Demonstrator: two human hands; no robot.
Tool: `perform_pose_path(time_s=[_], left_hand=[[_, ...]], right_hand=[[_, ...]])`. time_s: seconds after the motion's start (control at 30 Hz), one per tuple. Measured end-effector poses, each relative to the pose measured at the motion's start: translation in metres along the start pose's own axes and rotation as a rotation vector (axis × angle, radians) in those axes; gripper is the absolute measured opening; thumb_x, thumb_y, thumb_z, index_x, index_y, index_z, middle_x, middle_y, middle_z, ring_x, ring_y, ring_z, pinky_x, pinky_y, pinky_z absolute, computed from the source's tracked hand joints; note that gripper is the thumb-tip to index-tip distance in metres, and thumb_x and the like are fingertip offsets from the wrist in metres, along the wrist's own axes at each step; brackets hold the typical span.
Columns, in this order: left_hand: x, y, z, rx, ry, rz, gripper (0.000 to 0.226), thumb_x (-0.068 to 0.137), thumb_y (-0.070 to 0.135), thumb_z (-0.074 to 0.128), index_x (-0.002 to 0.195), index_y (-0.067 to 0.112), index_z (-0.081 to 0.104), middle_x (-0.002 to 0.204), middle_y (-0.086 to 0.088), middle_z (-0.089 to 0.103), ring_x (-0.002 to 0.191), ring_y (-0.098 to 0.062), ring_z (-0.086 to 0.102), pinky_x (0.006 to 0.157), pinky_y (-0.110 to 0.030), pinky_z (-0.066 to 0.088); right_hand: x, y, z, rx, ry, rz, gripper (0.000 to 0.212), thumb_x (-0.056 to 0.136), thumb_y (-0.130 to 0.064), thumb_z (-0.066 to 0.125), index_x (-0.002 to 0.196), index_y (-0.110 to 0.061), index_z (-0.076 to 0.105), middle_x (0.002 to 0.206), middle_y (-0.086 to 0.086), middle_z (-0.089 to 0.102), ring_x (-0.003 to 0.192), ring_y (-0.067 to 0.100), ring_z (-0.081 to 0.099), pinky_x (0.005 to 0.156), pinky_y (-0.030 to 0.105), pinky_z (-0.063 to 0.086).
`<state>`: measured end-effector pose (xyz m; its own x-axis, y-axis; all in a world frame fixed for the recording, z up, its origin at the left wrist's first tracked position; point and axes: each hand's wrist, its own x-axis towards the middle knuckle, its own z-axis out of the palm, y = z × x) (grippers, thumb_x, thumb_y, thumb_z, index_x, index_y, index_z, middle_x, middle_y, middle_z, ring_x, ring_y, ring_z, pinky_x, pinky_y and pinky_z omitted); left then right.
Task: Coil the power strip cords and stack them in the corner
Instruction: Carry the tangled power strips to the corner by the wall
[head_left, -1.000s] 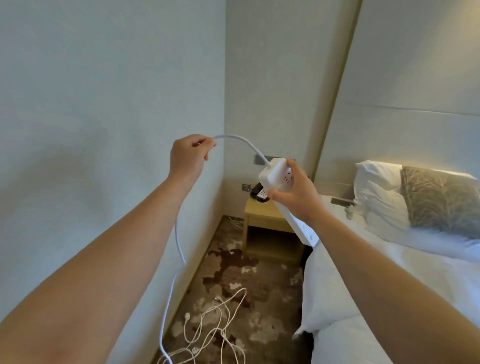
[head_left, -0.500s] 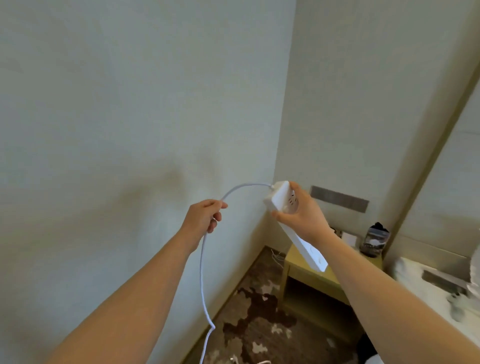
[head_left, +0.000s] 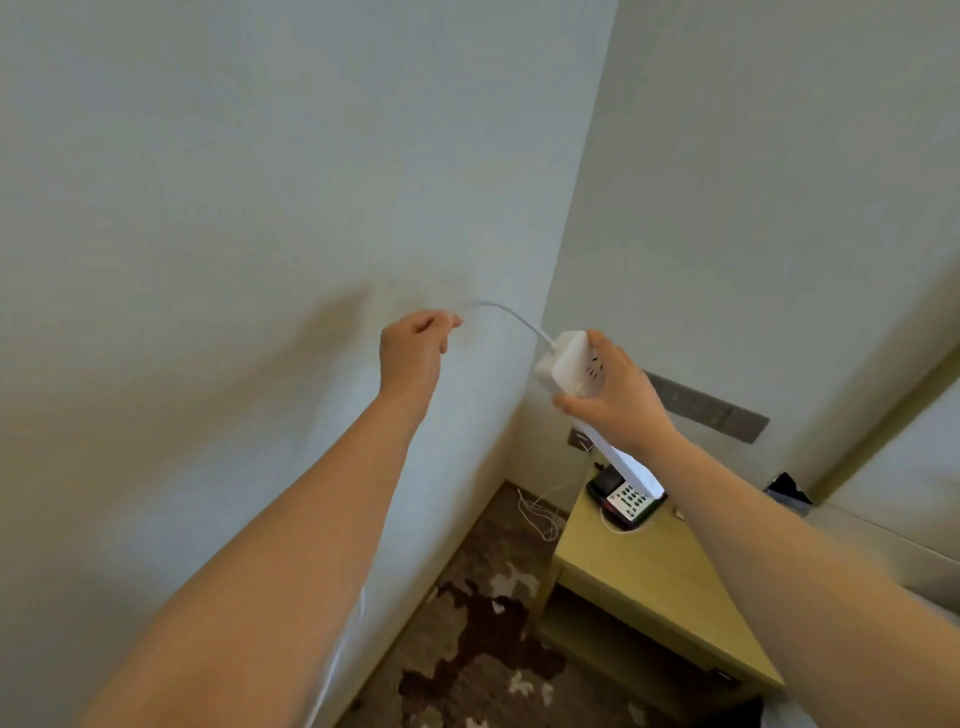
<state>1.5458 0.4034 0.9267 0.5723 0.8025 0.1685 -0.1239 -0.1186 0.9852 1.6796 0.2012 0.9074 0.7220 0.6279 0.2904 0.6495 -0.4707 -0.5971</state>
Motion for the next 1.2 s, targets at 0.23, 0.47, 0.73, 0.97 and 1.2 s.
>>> perform_pose_path(time_s=[0.23,0.47,0.73,0.97,1.2], left_hand=[[0.058,-0.039,-0.003,0.220,-0.119,-0.029,0.028,0.093,0.018,0.048,0.087,0.000,0.069,0.047,0.012,0.054,0.052,-0.009,0.043,0.050,-0.024,0.031],[0.062,-0.133,0.000,0.322,0.002,-0.235,0.025,0.094,0.015,0.047,0.080,0.019,0.067,0.057,0.001,0.051,0.054,-0.012,0.043,0.053,-0.026,0.032],[0.013,-0.243,0.021,0.429,0.115,-0.613,0.024,0.094,0.015,0.050,0.088,0.004,0.070,0.059,0.002,0.057,0.053,-0.014,0.043,0.056,-0.028,0.035],[-0.049,-0.345,0.012,0.564,0.232,-0.765,0.023,0.086,0.023,0.062,0.070,0.008,0.070,0.065,-0.006,0.064,0.059,-0.019,0.052,0.068,-0.034,0.046],[-0.102,-0.526,-0.001,0.765,0.129,-0.786,0.036,0.089,0.030,0.056,0.055,0.021,0.058,0.057,0.007,0.060,0.053,-0.004,0.050,0.053,-0.021,0.035]], right_hand=[[0.090,0.020,0.035,0.139,-0.022,-0.002,0.081,0.077,-0.040,0.079,0.144,-0.029,0.036,0.125,-0.004,0.054,0.114,0.022,0.055,0.091,0.041,0.049],[0.152,0.093,0.117,0.052,-0.303,-0.113,0.091,0.077,-0.046,0.078,0.151,-0.027,0.029,0.141,0.003,0.049,0.123,0.024,0.050,0.091,0.034,0.040],[0.170,0.187,0.216,-0.095,-0.798,-0.313,0.082,0.078,-0.045,0.076,0.144,-0.032,0.030,0.128,0.003,0.053,0.110,0.027,0.052,0.082,0.038,0.045],[0.126,0.247,0.293,-0.259,-0.945,-0.547,0.080,0.079,-0.028,0.071,0.148,-0.026,0.030,0.140,0.008,0.049,0.124,0.033,0.045,0.103,0.041,0.035],[0.046,0.350,0.442,-0.355,-1.005,-0.564,0.084,0.082,-0.022,0.069,0.154,-0.019,0.026,0.150,0.011,0.041,0.137,0.033,0.035,0.114,0.040,0.022]])
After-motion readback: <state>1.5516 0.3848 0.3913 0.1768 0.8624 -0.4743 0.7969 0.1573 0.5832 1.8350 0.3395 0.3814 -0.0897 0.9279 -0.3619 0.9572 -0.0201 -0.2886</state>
